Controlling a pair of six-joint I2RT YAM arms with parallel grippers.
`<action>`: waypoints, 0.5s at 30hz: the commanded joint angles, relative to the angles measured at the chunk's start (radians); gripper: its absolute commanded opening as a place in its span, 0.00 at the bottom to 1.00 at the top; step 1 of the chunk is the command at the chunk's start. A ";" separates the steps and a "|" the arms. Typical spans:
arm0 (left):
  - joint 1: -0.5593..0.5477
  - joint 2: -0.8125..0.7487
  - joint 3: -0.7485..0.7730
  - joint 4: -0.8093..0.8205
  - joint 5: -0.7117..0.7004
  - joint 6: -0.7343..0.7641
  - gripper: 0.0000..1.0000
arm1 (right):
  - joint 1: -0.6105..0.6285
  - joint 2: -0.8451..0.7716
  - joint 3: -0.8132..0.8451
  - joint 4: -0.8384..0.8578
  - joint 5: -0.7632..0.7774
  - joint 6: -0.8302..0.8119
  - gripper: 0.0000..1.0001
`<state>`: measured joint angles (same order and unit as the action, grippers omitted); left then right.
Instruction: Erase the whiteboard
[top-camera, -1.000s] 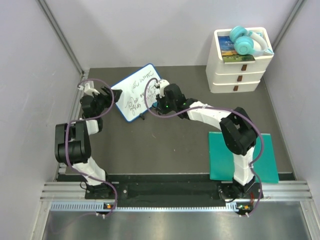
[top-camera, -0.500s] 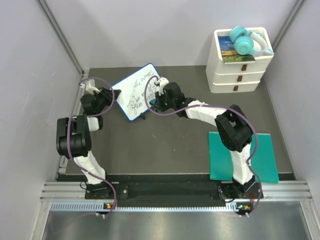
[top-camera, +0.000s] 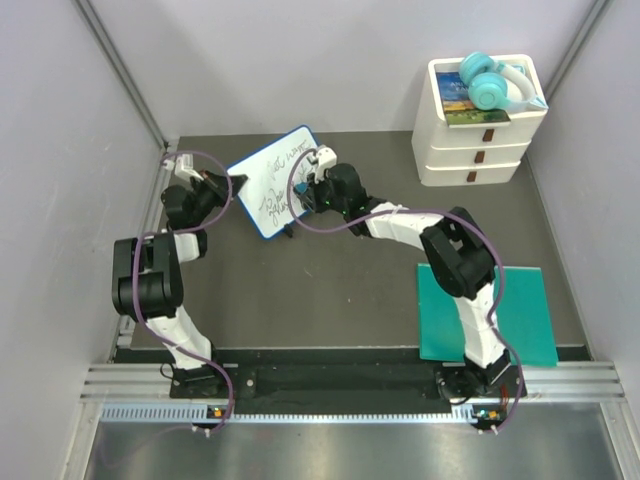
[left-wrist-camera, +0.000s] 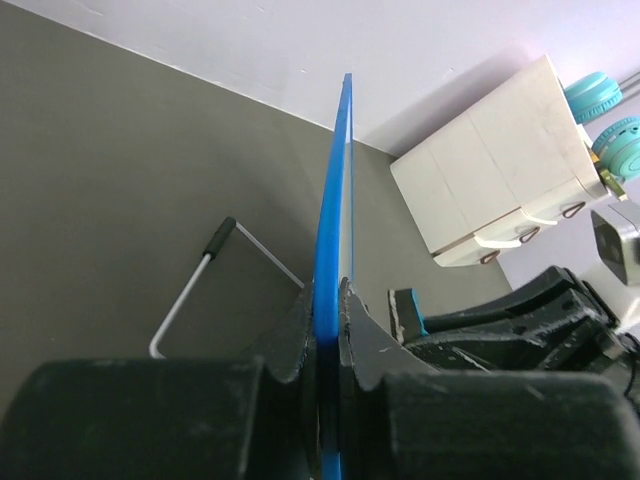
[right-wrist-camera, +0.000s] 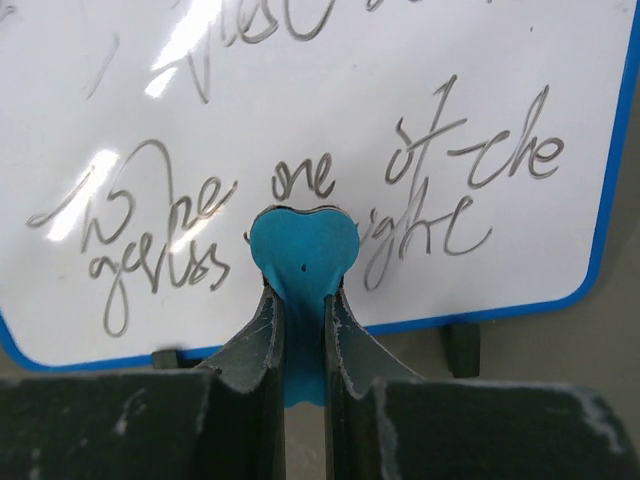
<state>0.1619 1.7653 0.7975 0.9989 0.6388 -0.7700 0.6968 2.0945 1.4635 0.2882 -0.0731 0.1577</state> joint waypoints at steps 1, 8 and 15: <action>0.016 -0.006 -0.062 -0.062 -0.044 0.219 0.00 | -0.013 0.084 0.090 0.097 0.042 -0.023 0.00; 0.013 -0.024 -0.169 0.029 -0.090 0.219 0.00 | -0.028 0.180 0.231 0.062 0.018 0.005 0.00; 0.004 -0.030 -0.176 0.040 -0.071 0.204 0.00 | -0.017 0.206 0.268 0.056 -0.065 0.025 0.00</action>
<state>0.1596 1.7290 0.6651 1.1240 0.5896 -0.7689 0.6762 2.2780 1.6768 0.3206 -0.0753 0.1635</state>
